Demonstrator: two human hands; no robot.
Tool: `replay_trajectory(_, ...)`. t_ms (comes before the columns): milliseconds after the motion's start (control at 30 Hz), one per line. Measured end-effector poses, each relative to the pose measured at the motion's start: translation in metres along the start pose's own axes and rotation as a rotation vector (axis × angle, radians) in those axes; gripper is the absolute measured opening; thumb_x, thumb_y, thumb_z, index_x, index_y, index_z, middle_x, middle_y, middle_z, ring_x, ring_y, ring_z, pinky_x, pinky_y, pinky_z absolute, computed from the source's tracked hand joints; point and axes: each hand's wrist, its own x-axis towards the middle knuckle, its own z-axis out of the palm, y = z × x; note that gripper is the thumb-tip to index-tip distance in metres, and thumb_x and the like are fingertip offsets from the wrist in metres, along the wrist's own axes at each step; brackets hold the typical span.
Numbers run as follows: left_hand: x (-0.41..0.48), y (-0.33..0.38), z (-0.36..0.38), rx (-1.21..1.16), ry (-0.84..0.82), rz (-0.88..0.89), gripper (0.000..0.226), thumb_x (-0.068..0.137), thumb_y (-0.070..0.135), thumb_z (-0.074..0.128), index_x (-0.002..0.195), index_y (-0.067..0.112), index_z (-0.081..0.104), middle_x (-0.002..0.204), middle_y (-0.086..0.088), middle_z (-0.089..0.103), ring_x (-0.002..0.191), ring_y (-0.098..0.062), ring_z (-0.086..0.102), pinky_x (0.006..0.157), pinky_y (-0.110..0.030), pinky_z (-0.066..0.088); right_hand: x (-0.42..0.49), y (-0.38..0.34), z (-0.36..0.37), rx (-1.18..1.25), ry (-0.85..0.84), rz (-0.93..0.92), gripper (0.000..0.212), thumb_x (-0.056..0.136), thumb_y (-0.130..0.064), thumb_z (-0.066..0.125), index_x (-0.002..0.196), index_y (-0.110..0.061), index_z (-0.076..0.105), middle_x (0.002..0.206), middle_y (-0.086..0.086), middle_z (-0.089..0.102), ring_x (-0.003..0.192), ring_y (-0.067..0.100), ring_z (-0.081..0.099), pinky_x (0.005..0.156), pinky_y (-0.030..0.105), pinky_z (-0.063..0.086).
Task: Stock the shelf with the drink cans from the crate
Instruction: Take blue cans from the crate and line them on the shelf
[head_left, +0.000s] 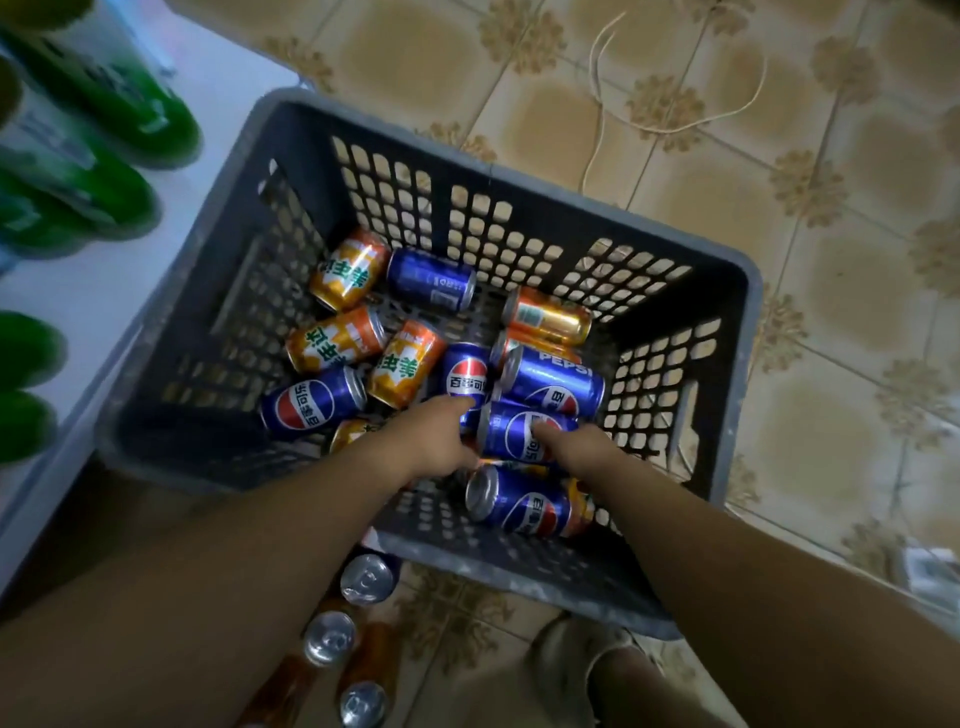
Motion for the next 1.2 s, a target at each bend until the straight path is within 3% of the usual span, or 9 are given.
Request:
replay_trajectory(100,0.005,-0.009,0.007,-0.05,-0.029,-0.006,0.062,0.076,0.025,0.076,0.132,0.024,0.048,0.129,-0.001,0.056,0.112,-0.021,0.055,0.099,-0.041,0.045,0.006,0.001,0.012,0.191,0.039,-0.017,0.066,0.071,-0.039,0.082,0.122,-0.012,0.051,0.116,0.008,0.062,0.095,0.024,0.062,0.073,0.035,0.052)
replay_trajectory(267,-0.01,-0.007,0.003,-0.149,0.03,0.019,0.079,0.07,0.02,0.08,0.138,0.028,0.039,0.13,0.002,0.053,0.116,-0.019,0.055,0.101,-0.043,0.046,-0.022,-0.011,0.031,0.162,0.128,-0.211,0.048,0.079,-0.022,0.079,0.103,-0.017,0.038,0.1,0.003,0.052,0.081,0.011,0.055,0.055,0.022,0.047)
replay_trajectory(367,-0.035,-0.003,-0.012,-0.196,0.101,0.044,0.078,0.069,0.019,0.08,0.135,0.027,0.041,0.128,0.002,0.054,0.114,-0.019,0.056,0.099,-0.043,0.047,-0.06,-0.032,0.03,0.152,0.116,-0.363,0.056,0.075,-0.019,0.081,0.112,-0.022,0.039,0.109,0.002,0.056,0.092,0.018,0.062,0.067,0.03,0.058)
replay_trajectory(467,-0.076,0.003,-0.034,-0.349,0.15,0.068,0.071,0.073,0.011,0.078,0.134,0.025,0.043,0.124,0.003,0.058,0.114,-0.017,0.057,0.101,-0.041,0.046,-0.114,-0.064,0.024,0.106,0.088,-0.522,0.076,0.072,-0.019,0.083,0.134,-0.026,0.038,0.115,-0.005,0.053,0.106,0.019,0.06,0.084,0.037,0.057)
replay_trajectory(600,-0.148,0.018,-0.071,-0.583,0.297,0.152,0.067,0.071,0.003,0.079,0.125,0.025,0.046,0.11,0.01,0.062,0.105,-0.01,0.061,0.091,-0.028,0.05,-0.193,-0.106,0.02,0.026,0.073,-0.748,0.063,0.067,-0.022,0.084,0.116,-0.031,0.047,0.114,-0.004,0.059,0.103,0.016,0.062,0.083,0.036,0.058)
replay_trajectory(733,-0.233,0.033,-0.112,-0.708,0.545,0.183,0.054,0.071,0.002,0.079,0.116,0.016,0.05,0.102,0.004,0.064,0.09,-0.007,0.061,0.077,-0.022,0.05,-0.282,-0.141,0.032,0.13,0.05,-0.913,0.073,0.071,-0.027,0.083,0.132,-0.025,0.044,0.12,-0.004,0.056,0.105,0.015,0.059,0.082,0.029,0.055)
replay_trajectory(933,-0.39,0.037,-0.155,-0.708,0.758,0.241,0.058,0.076,0.021,0.078,0.124,0.016,0.046,0.11,0.005,0.06,0.091,-0.007,0.059,0.072,-0.019,0.047,-0.439,-0.179,0.069,0.149,-0.14,-1.175,0.067,0.075,-0.023,0.081,0.132,-0.027,0.045,0.119,-0.002,0.058,0.1,0.011,0.061,0.076,0.026,0.053)
replay_trajectory(1133,-0.546,0.012,-0.162,-0.59,0.958,0.309,0.052,0.076,0.012,0.077,0.121,0.016,0.051,0.111,0.004,0.066,0.09,0.002,0.06,0.064,-0.006,0.047,-0.582,-0.183,0.127,-0.02,-0.185,-1.426,0.063,0.072,-0.031,0.082,0.126,-0.023,0.051,0.113,-0.004,0.061,0.098,0.014,0.063,0.084,0.037,0.056)
replay_trajectory(1200,-0.597,-0.006,-0.157,-0.555,1.046,0.275,0.062,0.073,0.014,0.079,0.128,0.012,0.049,0.117,0.0,0.065,0.096,-0.003,0.062,0.072,-0.011,0.05,-0.623,-0.177,0.154,-0.052,-0.227,-1.495,0.064,0.073,-0.031,0.081,0.128,-0.022,0.05,0.112,-0.004,0.061,0.098,0.016,0.063,0.081,0.034,0.055)
